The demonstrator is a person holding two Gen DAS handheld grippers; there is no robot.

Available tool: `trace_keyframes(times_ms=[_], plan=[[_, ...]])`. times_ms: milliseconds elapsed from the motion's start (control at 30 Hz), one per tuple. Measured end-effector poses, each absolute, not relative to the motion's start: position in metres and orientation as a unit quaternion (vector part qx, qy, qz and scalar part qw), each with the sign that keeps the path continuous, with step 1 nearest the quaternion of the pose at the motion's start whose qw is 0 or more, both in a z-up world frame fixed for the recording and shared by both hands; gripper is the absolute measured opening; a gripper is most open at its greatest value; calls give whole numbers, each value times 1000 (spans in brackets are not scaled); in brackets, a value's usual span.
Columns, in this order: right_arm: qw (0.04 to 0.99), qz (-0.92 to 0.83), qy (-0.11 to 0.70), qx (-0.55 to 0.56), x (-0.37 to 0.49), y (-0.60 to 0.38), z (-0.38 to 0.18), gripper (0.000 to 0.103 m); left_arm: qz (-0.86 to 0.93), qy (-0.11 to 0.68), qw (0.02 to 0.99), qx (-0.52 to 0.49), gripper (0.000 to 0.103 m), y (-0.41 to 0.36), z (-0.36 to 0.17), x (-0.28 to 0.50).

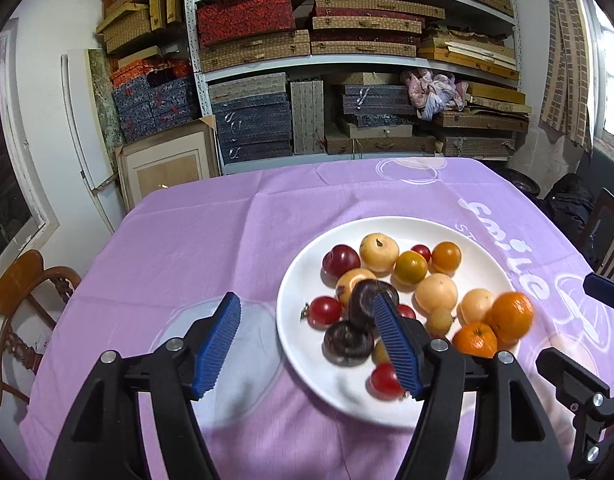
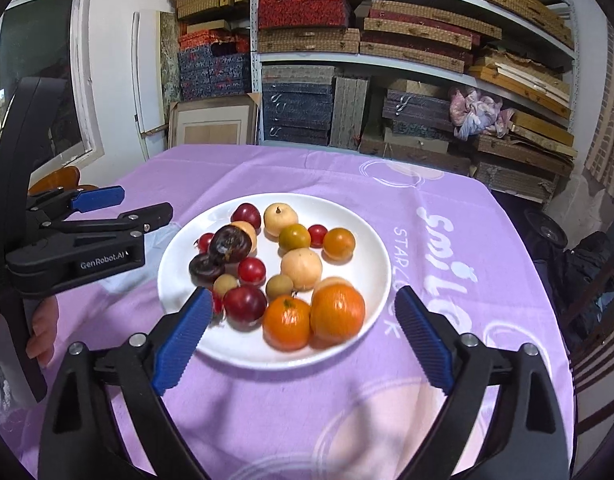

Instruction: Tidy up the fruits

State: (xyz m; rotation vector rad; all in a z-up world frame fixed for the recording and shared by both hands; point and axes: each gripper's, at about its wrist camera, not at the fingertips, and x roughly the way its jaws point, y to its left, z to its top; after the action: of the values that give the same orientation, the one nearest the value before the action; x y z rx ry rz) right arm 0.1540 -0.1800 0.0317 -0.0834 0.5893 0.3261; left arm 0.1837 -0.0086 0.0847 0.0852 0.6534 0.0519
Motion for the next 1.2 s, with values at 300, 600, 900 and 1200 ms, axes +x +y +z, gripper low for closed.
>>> trace_keyframes(times_ms=[300,600,900,1200], plan=[[947,148,284,11,106,-201,17,99,23,326,944,39,92,-14,79,137],[945,133,296,25,101,-205,1,99,9,314,948,45,95,-29,74,112],[946,129,298,18,105,-202,-3,99,10,329,944,34,94,-29,63,110],[945,132,299,17,107,-199,-1,99,18,333,943,22,94,-23,64,109]])
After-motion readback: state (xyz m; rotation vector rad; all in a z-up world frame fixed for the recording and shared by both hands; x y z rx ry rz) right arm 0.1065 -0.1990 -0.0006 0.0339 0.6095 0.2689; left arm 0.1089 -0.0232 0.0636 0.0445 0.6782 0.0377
